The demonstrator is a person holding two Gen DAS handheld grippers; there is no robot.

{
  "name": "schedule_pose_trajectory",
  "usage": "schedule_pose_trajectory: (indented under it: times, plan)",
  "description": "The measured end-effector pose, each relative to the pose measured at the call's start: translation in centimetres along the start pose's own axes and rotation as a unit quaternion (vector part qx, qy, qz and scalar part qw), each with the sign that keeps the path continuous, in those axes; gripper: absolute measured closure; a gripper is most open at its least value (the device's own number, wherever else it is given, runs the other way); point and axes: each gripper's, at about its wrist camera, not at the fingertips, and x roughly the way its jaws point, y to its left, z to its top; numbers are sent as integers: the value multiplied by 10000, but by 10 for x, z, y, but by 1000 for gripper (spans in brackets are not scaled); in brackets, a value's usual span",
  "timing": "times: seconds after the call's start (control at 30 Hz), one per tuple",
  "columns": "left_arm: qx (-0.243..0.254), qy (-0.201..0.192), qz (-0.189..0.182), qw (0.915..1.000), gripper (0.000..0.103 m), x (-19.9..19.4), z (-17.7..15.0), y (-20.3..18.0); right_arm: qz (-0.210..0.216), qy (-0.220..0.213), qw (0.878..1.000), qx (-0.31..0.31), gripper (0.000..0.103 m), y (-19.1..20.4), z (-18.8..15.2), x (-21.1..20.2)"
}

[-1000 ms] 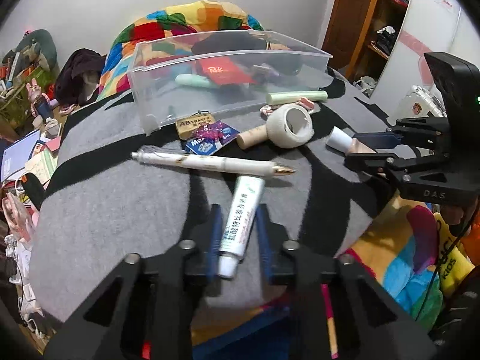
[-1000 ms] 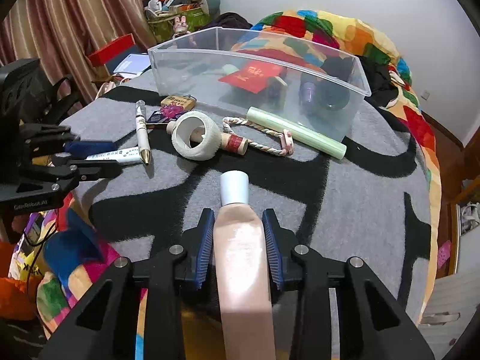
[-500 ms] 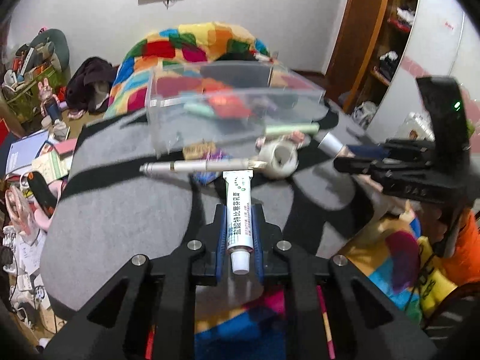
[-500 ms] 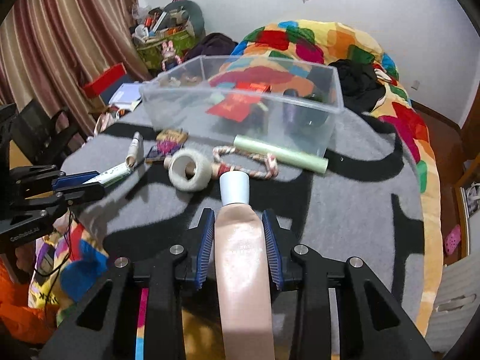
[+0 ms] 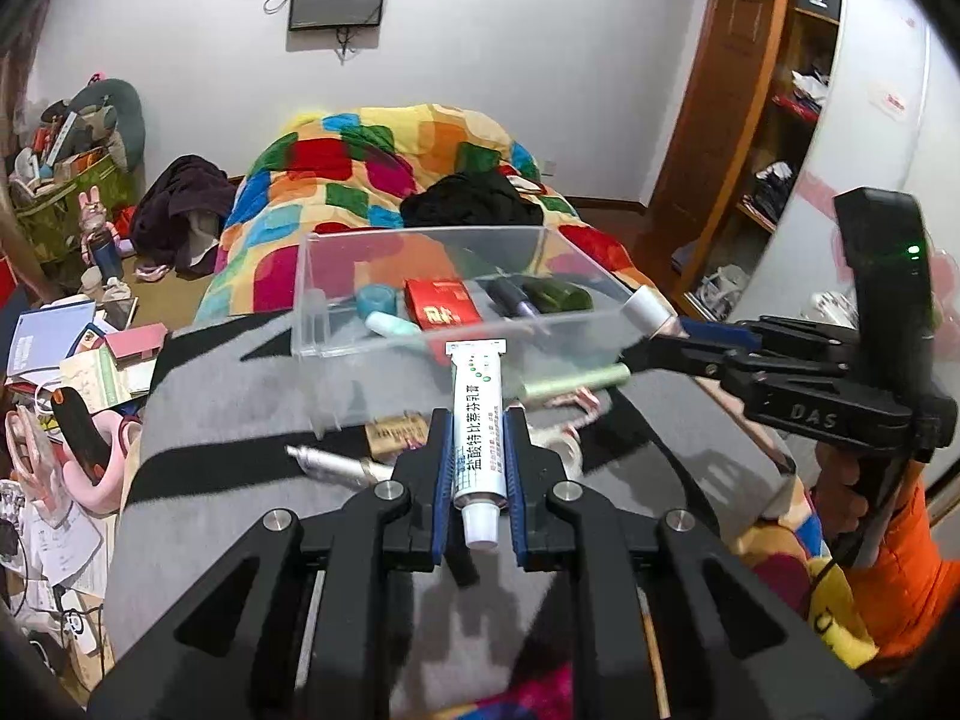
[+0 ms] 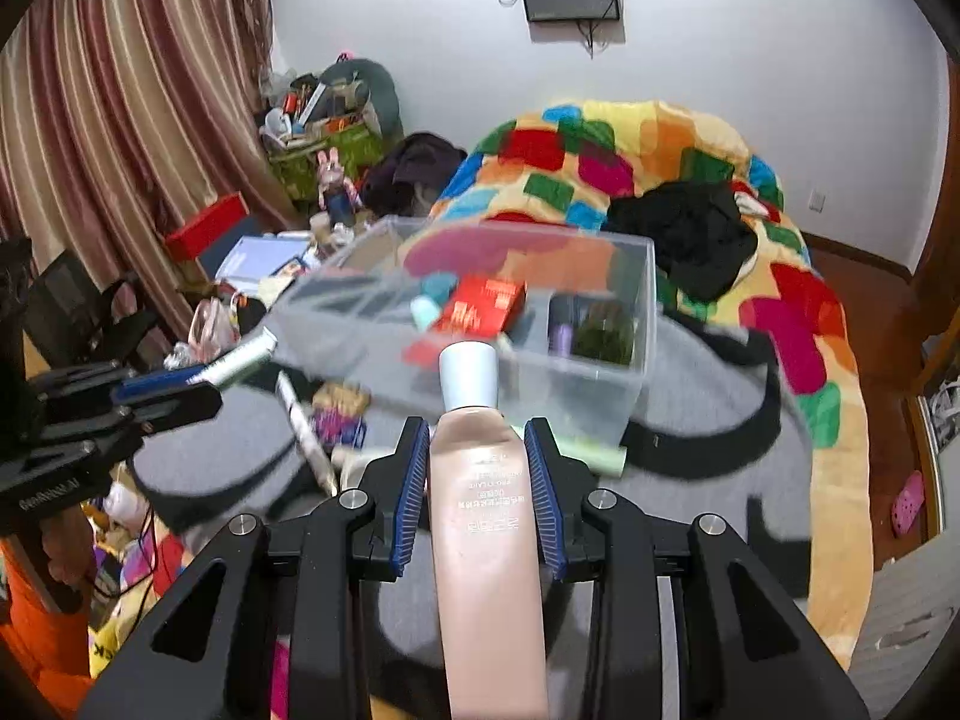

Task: Organize objects
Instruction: 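Lift the white tube with the left tool while the right tool carries the beige tube, then release the white tube into the clear box with the left tool while the right tool releases the beige tube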

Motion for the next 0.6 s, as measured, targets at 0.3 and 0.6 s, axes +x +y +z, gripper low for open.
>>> schedule_pose_trajectory:
  times: [0.3,0.6]
  plan:
    - [-283,130,225,9993,88,30,32,27,-316,114,9994,-96,73,-5,44,38]
    - [-409,515,274,9975,88,68,53,40,-539,567,9965,-289,73,-6,72,92]
